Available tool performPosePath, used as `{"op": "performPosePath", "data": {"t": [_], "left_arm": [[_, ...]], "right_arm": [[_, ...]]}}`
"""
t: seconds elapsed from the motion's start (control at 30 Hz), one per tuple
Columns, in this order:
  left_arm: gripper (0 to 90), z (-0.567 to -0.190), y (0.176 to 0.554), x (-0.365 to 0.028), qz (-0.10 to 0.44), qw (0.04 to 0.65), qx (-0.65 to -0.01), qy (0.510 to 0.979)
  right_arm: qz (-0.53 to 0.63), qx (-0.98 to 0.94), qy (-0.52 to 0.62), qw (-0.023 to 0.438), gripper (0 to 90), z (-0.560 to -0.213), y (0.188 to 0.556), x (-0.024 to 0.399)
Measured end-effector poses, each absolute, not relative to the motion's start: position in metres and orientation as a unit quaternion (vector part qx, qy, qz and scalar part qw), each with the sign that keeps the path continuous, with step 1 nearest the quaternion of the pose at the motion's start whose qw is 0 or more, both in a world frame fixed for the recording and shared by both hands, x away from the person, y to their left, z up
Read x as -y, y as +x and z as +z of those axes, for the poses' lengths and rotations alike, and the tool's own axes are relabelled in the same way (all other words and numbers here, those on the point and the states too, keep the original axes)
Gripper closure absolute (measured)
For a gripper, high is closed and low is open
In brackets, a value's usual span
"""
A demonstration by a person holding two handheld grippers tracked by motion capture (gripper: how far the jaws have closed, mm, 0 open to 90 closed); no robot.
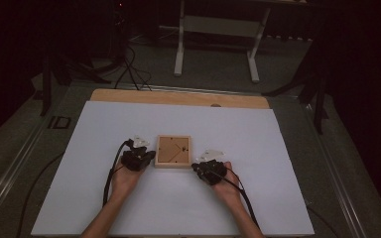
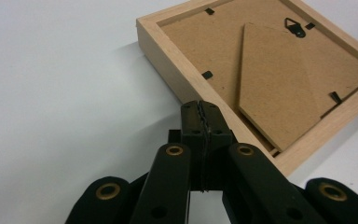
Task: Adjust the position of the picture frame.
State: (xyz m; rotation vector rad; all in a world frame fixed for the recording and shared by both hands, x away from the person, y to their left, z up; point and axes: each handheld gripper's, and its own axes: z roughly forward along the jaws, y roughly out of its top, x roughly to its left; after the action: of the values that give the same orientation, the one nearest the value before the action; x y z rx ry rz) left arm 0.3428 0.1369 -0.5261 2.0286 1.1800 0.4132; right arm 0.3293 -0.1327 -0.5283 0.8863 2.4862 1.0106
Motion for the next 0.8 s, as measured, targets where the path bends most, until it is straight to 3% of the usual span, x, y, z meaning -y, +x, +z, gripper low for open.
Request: {"op": "performPosePath", "data": {"t": [0.8], "left_arm": [[89.7,-0.524,0.328,-0.117,0.148,0.384,-0.444,0.796]], "right_arm": [[0.370,-0.853,0.331,0.160,89.3,-0.533,0.318,0.158]]}}
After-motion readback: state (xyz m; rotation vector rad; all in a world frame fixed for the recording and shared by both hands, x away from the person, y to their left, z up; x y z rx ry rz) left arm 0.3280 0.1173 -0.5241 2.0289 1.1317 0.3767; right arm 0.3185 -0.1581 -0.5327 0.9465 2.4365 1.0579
